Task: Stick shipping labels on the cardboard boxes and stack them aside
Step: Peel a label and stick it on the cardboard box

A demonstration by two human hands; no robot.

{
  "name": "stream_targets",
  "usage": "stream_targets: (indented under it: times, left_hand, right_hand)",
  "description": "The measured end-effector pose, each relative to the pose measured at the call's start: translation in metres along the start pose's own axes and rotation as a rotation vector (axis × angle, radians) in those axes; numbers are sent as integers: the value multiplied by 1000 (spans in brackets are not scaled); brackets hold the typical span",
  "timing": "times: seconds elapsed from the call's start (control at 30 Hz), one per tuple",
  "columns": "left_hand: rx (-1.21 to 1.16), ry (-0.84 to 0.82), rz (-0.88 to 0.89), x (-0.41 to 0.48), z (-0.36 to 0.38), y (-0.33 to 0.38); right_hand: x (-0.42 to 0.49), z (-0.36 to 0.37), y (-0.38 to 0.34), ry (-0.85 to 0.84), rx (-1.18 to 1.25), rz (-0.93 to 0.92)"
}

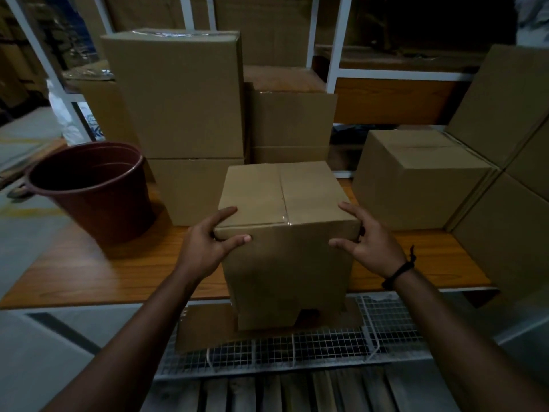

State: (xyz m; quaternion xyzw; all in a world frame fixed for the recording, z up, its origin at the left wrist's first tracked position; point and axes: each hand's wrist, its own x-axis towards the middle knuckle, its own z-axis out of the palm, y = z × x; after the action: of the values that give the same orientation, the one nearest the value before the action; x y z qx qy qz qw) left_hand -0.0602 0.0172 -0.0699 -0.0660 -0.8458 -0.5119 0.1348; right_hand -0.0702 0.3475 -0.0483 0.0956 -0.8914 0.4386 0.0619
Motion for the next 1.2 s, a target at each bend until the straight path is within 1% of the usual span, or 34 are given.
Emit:
stream_targets:
  times: [0.07,0.13,0.17,0.2,0.3,0.33,0.37,0.5,0.53,0.6,0.67,0.73,0.83,0.97,1.0,1.07,1.13,1.2]
  left_hand:
    - [-51,44,27,8,-4,10]
    - [-208,51,58,16,-5,19]
    - [-248,38,77,17,-5,21]
    - [-221,18,112,17,-4,22]
    - [66,-47,301,7,4,6]
    - [128,-76,343,3,8,-3]
    - [151,-101,349,-2,13,-10]
    - [123,-87,290,-8,25,-17]
    - [119,-82,283,-6,27,-15]
    - [113,-73,275,-4,29,-14]
    - [90,-67,268,-5,31,-15]
    - [75,-64,263,-6,33,-14]
    - [95,-62,254,-4,34,-7]
    - [81,-19,279,6,28,13]
    - [38,-24,268,10,25,18]
    - [-99,-95,206,15,19,25]
    - [-224,-179,117,20,16,27]
    - [-291,-225,30,25,17,27]
  right_hand:
    - [11,-13,-11,4,15,19]
    - [23,-28,-21,-11,51,76]
    - [30,-35,-24,-29,81,108]
    - [36,-42,-27,-47,102,132]
    - [50,-55,-33,-104,115,159]
    - [55,-56,-34,-113,99,163]
    - [59,-57,-34,-120,73,170]
    - [61,-54,-37,-100,-26,163]
    - [57,-53,-34,-84,-12,130]
    - [40,-45,-23,-58,5,9]
    - [16,-31,0,-37,-88,-64]
    - [-8,-14,20,-78,-168,-25]
    - [-20,-2,30,-115,-164,33]
    - [-8,-20,15,-74,-127,-29]
    - [-5,-27,9,-65,-121,-40]
    - [2,-40,-1,-75,-90,-37]
    - [12,-50,-7,-127,-71,19]
    - [25,-54,-11,-212,-74,88]
